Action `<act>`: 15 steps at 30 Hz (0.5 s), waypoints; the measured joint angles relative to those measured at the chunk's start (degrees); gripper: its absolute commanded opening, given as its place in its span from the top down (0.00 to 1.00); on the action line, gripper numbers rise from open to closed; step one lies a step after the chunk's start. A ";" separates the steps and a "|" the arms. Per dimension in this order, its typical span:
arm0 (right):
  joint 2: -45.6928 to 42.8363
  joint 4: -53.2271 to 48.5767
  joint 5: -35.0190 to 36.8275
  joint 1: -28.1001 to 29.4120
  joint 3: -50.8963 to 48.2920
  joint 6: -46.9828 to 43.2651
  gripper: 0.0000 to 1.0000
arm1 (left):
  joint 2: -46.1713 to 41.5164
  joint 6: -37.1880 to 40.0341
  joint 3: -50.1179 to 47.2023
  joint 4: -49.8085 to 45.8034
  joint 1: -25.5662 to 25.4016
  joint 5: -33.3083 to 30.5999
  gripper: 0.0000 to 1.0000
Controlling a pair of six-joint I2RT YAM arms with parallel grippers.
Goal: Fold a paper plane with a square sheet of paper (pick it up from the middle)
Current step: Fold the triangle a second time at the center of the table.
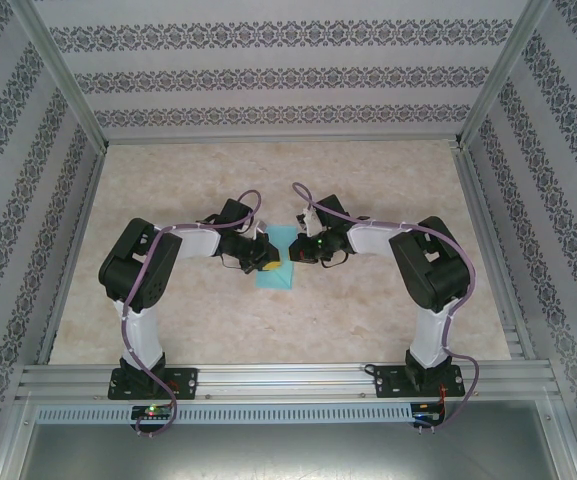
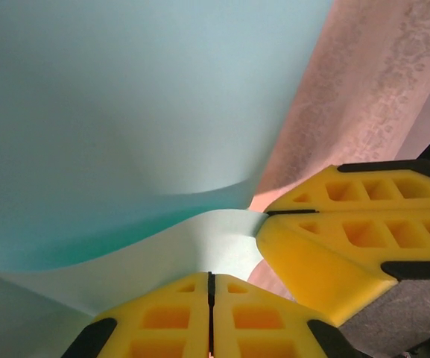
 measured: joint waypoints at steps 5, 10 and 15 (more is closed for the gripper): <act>0.85 -0.55 0.00 0.00 0.63 -0.96 0.97 | 0.00 0.00 0.02 0.00 -0.59 0.20 0.91; 1.20 -1.14 0.35 0.00 0.66 -1.03 0.97 | 0.00 0.00 0.02 0.00 -0.72 0.28 0.91; 1.27 -1.75 0.83 0.00 1.14 -1.22 0.97 | 0.02 0.02 0.02 0.00 -0.72 0.37 0.91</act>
